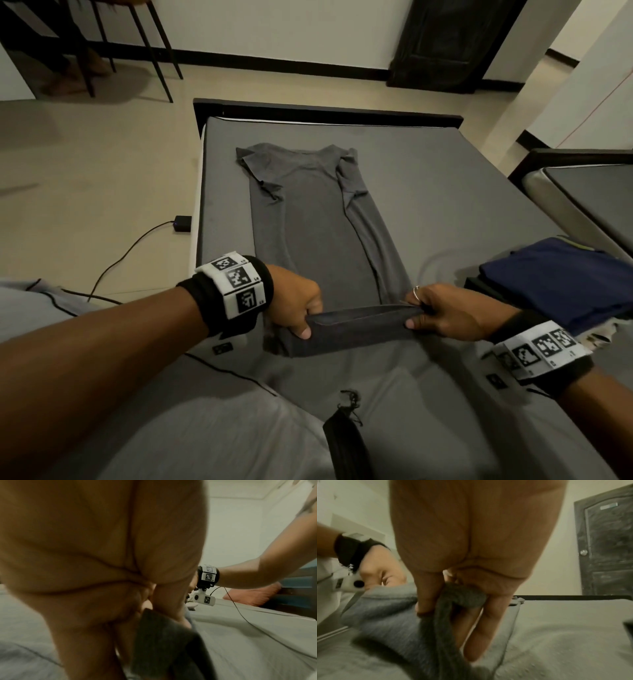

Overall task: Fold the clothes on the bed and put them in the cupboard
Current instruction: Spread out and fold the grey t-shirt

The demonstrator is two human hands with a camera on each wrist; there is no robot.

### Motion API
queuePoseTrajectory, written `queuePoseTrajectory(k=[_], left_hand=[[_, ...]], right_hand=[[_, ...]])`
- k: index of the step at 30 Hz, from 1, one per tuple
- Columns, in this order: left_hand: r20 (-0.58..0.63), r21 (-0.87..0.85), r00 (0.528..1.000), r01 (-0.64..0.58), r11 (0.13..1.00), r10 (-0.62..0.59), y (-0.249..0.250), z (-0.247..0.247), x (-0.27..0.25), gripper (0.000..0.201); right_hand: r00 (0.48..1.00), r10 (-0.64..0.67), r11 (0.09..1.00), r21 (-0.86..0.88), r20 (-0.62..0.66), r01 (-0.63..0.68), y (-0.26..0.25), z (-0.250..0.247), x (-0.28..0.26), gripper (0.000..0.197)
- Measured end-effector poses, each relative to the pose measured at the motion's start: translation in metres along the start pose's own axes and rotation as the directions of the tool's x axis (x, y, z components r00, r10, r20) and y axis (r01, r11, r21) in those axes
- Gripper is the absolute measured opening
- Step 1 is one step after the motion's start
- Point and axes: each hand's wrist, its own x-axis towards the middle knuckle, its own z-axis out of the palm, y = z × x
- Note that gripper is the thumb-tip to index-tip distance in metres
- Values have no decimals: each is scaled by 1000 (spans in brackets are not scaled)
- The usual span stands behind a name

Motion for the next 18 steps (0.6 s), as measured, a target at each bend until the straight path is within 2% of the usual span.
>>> queuePoseTrajectory(k=[1,3,5,10,13,16,18], left_hand=[[32,-48,999,0,999,1,0,1,0,2],[66,-124,998,1,992,7,-4,-1,3,14],[47,-151,999,12,988,-5,-13,-7,3,22],[-118,-126,983,127,984,-142,-48,-31,1,12],[-200,-126,956,190,974,-213,-65,-43,1,25],[-307,-33,912,276,961,-273,-72,-48,6,40],[-384,25,867,354,935,-318,-76,-46,9,48]], right_hand=[[998,16,998,53,66,-19,-2,-3,0,29],[985,30,988,145,168,-55,-6,-12,1,26],[982,31,986,157,185,-61,-5,-23,9,22],[999,31,990,133,22,-34,14,-54,47,12],[999,33,998,47,-14,-33,22,-63,75,11],[996,72,996,-50,-54,-75,32,-64,99,16],[982,149,982,-98,-115,-161,38,-60,109,31]])
